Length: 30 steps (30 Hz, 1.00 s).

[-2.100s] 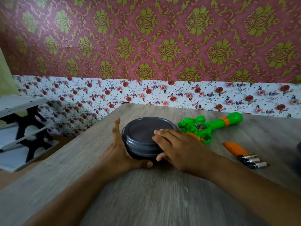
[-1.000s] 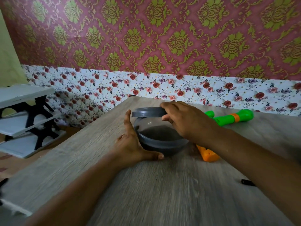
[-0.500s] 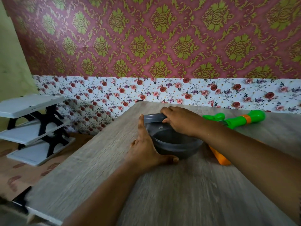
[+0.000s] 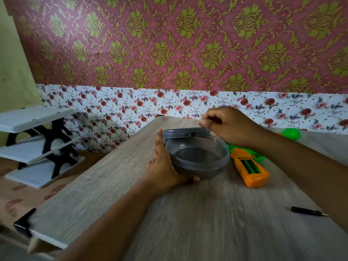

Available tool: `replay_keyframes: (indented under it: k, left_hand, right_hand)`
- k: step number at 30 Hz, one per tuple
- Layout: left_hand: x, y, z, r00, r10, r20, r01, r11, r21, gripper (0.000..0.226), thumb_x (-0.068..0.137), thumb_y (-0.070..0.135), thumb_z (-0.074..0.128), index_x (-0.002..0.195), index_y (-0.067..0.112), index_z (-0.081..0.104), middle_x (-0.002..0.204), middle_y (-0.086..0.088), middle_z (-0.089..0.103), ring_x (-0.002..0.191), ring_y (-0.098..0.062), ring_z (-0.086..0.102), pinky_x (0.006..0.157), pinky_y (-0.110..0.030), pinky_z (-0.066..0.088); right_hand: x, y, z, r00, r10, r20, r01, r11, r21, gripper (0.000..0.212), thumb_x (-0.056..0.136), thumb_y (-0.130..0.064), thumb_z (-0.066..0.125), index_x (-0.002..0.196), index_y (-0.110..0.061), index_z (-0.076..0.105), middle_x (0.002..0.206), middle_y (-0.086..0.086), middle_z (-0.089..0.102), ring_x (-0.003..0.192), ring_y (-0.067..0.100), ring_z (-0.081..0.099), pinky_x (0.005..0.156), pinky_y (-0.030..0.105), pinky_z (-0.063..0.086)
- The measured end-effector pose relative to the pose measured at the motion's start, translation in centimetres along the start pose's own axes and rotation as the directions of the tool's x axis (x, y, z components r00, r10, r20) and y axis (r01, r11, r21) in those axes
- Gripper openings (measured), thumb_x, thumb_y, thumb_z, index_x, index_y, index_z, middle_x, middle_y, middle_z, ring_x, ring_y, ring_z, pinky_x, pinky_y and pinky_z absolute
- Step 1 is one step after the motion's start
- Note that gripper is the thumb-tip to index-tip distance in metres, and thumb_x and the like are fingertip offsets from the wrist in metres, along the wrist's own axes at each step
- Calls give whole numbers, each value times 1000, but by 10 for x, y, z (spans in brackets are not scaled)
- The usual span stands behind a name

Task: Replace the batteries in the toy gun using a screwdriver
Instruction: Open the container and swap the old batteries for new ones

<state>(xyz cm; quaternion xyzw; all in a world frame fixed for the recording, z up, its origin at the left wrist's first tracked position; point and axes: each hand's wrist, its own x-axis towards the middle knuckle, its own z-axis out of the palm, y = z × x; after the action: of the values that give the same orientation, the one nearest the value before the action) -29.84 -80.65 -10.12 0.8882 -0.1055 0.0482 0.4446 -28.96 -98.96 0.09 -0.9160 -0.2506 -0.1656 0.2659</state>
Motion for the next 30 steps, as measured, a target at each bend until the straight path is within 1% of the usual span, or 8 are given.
replay_keyframes:
  k: [6,10,15,18,21,23,26,30]
  left_hand:
    - [-10,9,0,1000,17,10,-17,1000,16,164,20,74,77,136,41,-35,159,-6,0,146,-30,9,118,-52,17]
    - [-18,12,-2,997,73,-6,-72,995,65,153,30,79,73,138,42,-29,158,2,-10,145,-27,5,117,-49,19]
    - [-10,23,-4,867,235,-440,-261,965,1,85,76,74,44,142,26,23,138,-25,35,120,-39,44,97,-56,41]
    - [-8,50,10,810,306,-501,-332,943,39,69,77,74,44,132,34,36,135,-8,44,119,-23,47,91,-41,45]
    - [3,92,44,838,404,-367,-385,914,128,51,85,37,62,131,23,43,126,0,51,111,-13,52,84,-29,48]
    - [16,122,73,856,505,-108,-465,844,267,50,85,21,65,131,23,46,126,1,50,109,-12,52,81,-20,45]
    - [38,154,113,794,513,326,-608,668,429,59,84,21,67,138,22,41,136,-3,42,120,-19,47,97,-23,36]
    - [57,185,155,718,374,587,-688,511,516,64,85,12,64,142,23,36,141,-5,39,127,-22,42,99,-28,34]
  right_hand:
    - [-75,42,-40,991,114,-67,-117,992,-44,18,90,-15,55,86,-5,70,86,10,71,80,19,63,75,33,48]
    - [-126,82,-61,951,263,-160,-270,963,-23,15,90,-12,55,81,-19,65,83,0,68,79,11,60,70,22,42]
    - [-160,112,-78,893,381,-239,-387,922,23,10,89,-16,57,86,-19,66,75,-13,63,74,6,60,64,14,41]
    - [-158,116,-79,881,399,-256,-447,878,-172,14,88,-20,57,90,-9,66,85,1,66,80,17,59,70,23,46]
    - [-158,113,-73,850,478,-221,-527,761,-380,29,87,-34,55,80,-7,60,85,11,62,79,27,56,63,32,42]
    - [-162,111,-67,820,543,-181,-562,705,-432,40,84,-49,57,69,-13,50,81,9,54,80,30,54,58,32,36]
    - [-165,112,-61,762,633,-132,-619,653,-437,60,76,-65,55,94,-8,58,106,17,53,104,35,52,82,37,42]
    - [-167,117,-60,731,662,-169,-672,655,-345,70,72,-65,59,108,-5,59,117,19,56,113,33,49,90,36,40]
